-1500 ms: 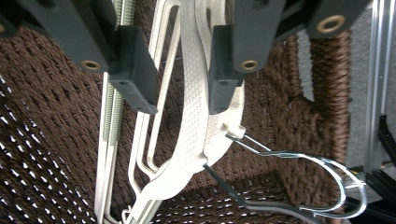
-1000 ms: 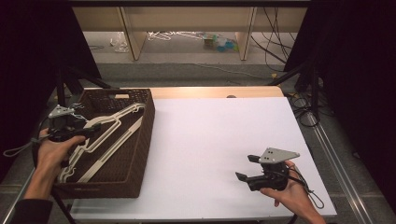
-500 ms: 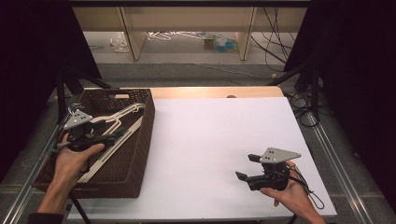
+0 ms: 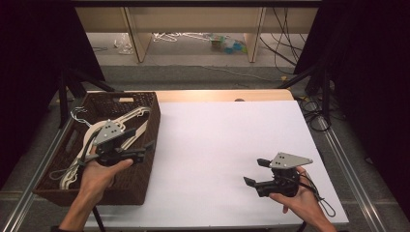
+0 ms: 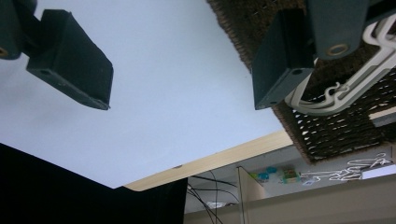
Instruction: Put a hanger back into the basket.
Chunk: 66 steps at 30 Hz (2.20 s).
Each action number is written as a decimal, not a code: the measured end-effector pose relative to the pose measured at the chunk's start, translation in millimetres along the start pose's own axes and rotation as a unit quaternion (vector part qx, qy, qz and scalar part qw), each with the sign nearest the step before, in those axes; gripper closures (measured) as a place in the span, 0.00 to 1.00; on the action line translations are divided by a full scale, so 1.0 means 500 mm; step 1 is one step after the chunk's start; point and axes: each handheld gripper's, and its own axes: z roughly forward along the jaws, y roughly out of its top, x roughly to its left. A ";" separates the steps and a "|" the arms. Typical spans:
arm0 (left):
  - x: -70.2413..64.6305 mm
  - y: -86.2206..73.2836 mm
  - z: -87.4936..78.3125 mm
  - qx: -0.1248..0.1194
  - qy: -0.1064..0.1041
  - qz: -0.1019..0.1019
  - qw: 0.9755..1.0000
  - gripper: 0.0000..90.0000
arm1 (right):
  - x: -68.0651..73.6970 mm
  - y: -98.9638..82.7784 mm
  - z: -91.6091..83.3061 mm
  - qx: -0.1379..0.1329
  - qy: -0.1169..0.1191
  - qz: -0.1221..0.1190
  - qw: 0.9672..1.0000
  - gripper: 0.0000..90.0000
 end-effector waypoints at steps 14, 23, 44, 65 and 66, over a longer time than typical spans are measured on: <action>-0.078 -0.011 0.036 -0.001 -0.030 0.016 0.999 0.22 | -0.004 -0.005 0.002 -0.016 -0.001 0.006 1.000 0.22; -0.121 -0.018 0.048 -0.007 -0.052 0.017 0.998 0.21 | -0.002 -0.006 0.000 -0.022 0.004 0.008 1.000 0.22; -0.197 -0.099 0.059 -0.021 -0.080 0.048 0.995 0.19 | 0.029 -0.012 -0.012 -0.036 0.002 0.003 0.999 0.22; -0.186 -0.141 0.048 -0.020 -0.071 0.041 0.996 0.18 | 0.051 -0.041 -0.028 -0.044 0.000 0.009 0.999 0.20; -0.186 -0.142 0.048 -0.020 -0.071 0.041 0.996 0.18 | 0.050 -0.042 -0.027 -0.046 0.003 0.010 0.999 0.20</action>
